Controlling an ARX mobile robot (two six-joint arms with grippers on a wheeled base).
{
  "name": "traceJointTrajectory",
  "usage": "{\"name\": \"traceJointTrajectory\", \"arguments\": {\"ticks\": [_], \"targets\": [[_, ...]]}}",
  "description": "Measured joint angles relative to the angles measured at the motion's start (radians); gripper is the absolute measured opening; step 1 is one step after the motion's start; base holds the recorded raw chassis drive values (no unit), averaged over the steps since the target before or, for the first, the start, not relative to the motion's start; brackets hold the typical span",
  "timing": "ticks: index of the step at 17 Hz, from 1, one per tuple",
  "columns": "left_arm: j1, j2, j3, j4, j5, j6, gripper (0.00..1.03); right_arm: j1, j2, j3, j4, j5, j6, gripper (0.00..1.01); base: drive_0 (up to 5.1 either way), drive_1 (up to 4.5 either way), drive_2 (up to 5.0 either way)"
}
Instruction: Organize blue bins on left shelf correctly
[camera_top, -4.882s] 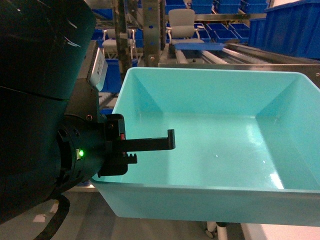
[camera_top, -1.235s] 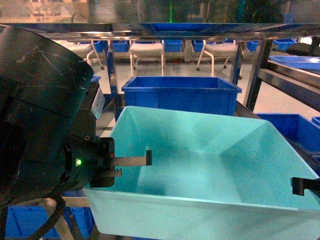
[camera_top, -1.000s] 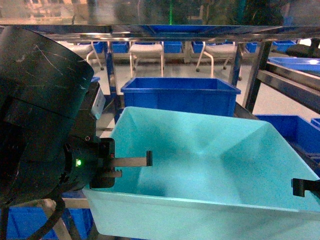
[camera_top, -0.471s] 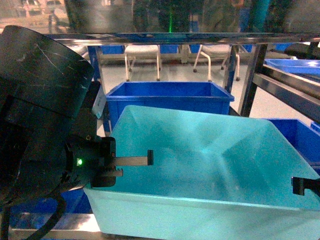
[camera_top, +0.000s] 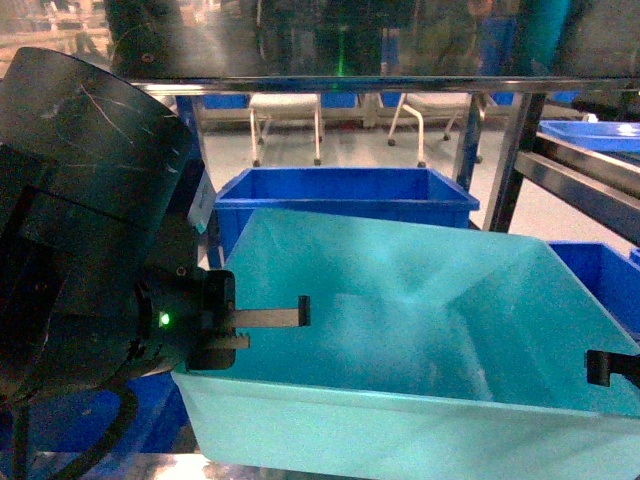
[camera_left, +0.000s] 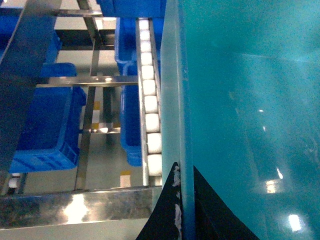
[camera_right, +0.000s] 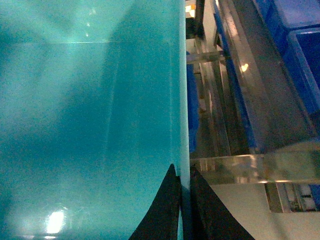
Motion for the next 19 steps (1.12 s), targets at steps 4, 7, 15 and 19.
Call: {"name": "traceJointTrajectory", "arguments": {"ticks": [4, 7, 15, 19], "targets": [[0.006, 0.0, 0.0, 0.0, 0.001, 0.0, 0.02, 0.001, 0.0, 0.001, 0.002, -0.006, 0.0, 0.02, -0.1, -0.08, -0.1], [0.004, 0.0, 0.0, 0.001, 0.0, 0.0, 0.02, 0.0, 0.0, 0.001, 0.002, -0.006, 0.0, 0.02, 0.0, 0.0, 0.0], [0.004, 0.0, 0.0, 0.001, 0.0, 0.0, 0.02, 0.0, 0.0, 0.001, 0.001, -0.006, 0.0, 0.02, 0.0, 0.0, 0.0], [0.071, 0.103, 0.063, -0.018, 0.035, 0.006, 0.02, 0.032, 0.126, 0.11, -0.037, -0.031, 0.035, 0.02, 0.0, 0.0, 0.0]]}}
